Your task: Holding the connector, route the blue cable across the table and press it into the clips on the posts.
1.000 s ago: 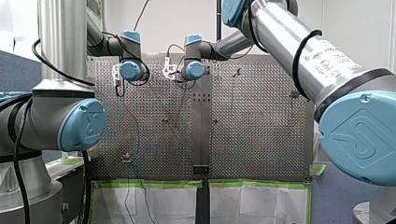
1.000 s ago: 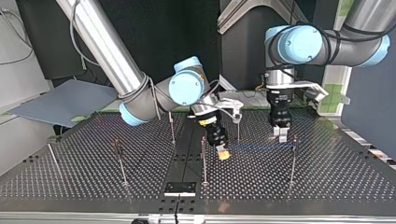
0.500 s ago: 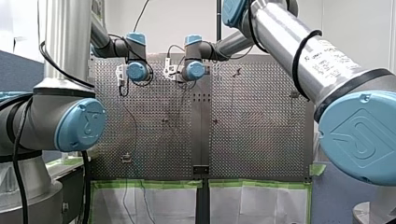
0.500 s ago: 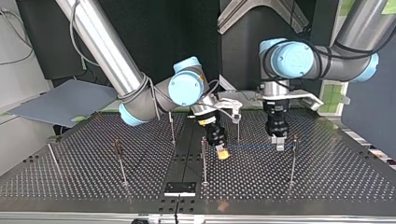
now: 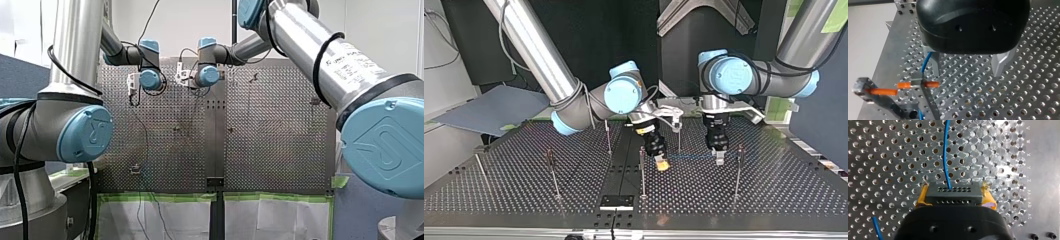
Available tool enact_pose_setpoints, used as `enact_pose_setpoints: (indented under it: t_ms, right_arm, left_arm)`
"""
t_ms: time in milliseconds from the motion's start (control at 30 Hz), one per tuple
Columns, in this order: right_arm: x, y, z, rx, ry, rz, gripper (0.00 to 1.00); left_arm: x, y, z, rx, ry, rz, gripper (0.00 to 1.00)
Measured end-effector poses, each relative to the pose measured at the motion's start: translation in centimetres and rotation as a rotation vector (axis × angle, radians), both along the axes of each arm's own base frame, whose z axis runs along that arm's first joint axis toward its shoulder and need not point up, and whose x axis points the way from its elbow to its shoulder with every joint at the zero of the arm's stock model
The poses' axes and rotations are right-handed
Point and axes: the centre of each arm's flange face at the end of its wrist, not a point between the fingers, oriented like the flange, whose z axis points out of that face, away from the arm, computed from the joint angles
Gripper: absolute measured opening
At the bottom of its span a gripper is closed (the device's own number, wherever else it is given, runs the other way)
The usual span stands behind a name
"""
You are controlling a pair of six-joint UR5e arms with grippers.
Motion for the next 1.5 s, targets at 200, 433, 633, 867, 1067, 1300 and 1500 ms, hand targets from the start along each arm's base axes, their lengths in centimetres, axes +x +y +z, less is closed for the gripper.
enact_pose_setpoints:
  t_ms: [200,433,633,867,1067,1300,1500]
  right_arm:
    - [0.0,-0.1,0.0,0.0,0.0,0.0,0.0]
    - [-0.1,-0.1,0.0,0.0,0.001,-0.001,0.0]
    - [-0.1,-0.1,-0.1,0.004,0.004,-0.001,0.0]
    - [-0.3,0.1,-1.1,0.021,0.024,-0.003,0.0]
    - [-0.7,0.4,-3.2,0.047,0.059,-0.004,0.0]
    - [-1.4,0.9,-6.1,0.083,0.106,-0.005,0.0]
    - [-2.0,1.5,-8.4,0.109,0.15,-0.004,0.0]
  left_arm:
    - [0.1,0.0,-0.1,0.0,0.002,0.008,0.87]
    - [0.1,0.0,0.0,-0.015,0.0,0.005,0.05]
    - [0.1,-0.1,-0.1,-0.033,0.0,0.003,0.0]
    - [-0.5,0.0,-1.0,-0.04,0.029,0.002,0.0]
    - [-1.4,-0.1,-2.8,-0.034,0.066,0.001,0.0]
    - [-2.5,0.1,-5.0,-0.036,0.078,0.004,0.0]
    - [-3.4,0.6,-6.9,-0.048,0.08,0.009,0.0]
